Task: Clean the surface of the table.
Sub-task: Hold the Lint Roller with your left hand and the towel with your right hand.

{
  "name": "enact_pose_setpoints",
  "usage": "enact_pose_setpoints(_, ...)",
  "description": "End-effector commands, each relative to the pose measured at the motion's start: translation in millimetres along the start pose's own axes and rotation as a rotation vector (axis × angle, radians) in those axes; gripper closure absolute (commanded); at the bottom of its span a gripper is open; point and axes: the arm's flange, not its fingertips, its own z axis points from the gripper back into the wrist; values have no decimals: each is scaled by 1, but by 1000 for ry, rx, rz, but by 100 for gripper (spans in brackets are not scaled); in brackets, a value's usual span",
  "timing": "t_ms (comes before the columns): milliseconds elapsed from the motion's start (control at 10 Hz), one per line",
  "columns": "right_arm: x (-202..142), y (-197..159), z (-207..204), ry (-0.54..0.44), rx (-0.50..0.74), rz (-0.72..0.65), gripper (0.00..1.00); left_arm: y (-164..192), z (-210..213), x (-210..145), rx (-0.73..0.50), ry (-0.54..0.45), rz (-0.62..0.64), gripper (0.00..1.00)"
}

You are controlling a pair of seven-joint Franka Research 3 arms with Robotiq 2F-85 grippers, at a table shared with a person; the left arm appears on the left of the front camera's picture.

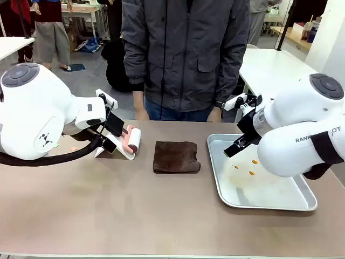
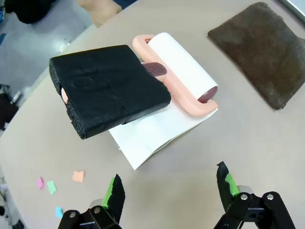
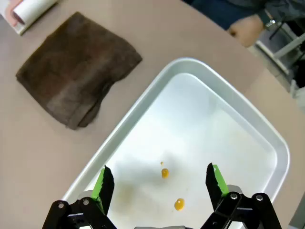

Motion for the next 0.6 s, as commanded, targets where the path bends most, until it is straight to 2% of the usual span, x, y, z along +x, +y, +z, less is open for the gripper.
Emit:
enact_pose_setpoints(0,0,0,0,0,0,0,0,0,0,0,0,0,0,0)
enact_pose_setpoints(500,0,0,0,0,0,0,0,0,0,0,0,0,0,0)
